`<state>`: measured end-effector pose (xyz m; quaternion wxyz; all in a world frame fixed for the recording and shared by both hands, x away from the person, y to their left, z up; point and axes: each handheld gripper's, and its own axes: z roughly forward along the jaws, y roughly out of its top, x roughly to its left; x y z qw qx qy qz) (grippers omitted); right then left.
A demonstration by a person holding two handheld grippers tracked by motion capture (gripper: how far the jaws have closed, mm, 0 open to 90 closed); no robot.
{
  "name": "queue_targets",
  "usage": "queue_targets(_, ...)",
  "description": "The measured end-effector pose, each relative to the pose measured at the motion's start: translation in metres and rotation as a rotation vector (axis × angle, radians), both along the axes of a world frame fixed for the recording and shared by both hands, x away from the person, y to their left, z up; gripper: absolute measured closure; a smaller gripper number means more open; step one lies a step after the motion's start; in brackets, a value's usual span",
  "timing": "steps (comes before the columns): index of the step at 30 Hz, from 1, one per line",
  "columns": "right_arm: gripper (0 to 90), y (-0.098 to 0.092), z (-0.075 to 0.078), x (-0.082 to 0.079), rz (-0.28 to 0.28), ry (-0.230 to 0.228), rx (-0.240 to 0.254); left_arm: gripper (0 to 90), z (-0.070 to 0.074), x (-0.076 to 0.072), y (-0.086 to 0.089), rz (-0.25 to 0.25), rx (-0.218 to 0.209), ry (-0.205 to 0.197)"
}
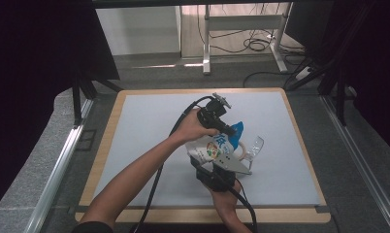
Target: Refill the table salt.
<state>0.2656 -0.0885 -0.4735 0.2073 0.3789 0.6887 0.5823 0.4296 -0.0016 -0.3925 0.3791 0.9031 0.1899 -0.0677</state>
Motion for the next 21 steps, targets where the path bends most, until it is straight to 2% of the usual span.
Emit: queue_targets(21, 55.4, -0.0011, 0.0016, -0.0008, -0.001, -0.006, 0.003, 89.9, -0.0002, 0.0005, -0.0001, -0.006, -0.004, 0.005)
